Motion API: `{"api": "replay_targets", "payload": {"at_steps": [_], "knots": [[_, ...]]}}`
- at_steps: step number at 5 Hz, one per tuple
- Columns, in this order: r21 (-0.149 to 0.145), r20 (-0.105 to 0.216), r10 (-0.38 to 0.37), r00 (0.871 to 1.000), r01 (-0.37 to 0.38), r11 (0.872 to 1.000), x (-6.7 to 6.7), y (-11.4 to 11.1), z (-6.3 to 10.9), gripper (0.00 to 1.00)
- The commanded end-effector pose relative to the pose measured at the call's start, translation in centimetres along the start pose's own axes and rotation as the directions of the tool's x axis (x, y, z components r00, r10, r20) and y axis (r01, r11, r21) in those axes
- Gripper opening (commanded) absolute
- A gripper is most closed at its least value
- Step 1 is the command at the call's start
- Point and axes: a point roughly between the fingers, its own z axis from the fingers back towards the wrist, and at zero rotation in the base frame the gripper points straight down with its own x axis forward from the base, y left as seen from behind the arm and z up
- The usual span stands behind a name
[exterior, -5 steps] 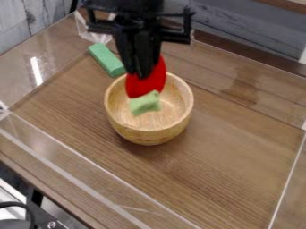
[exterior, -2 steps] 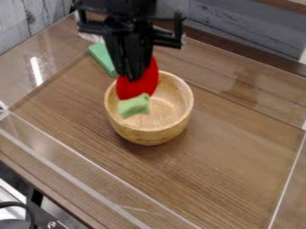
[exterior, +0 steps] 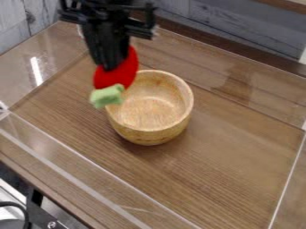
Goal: Move the red object to the left side of the table
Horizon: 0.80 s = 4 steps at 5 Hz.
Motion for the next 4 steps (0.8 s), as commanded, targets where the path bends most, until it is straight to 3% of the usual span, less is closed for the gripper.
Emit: {"api": "replay_targets", "payload": {"at_steps": [1, 3, 4], "knots": [[0.014, 0.028, 0.03, 0.999, -0.03, 0.999, -0.3, 0.9, -0.2, 0.0], [0.038, -0.001, -0.065, 0.998, 0.065, 0.997, -1.3, 5.7, -2.0, 0.0], [0.041, -0.015, -0.127, 0.992, 0.127, 0.991, -1.1, 7.7, -3.0, 0.0]]}}
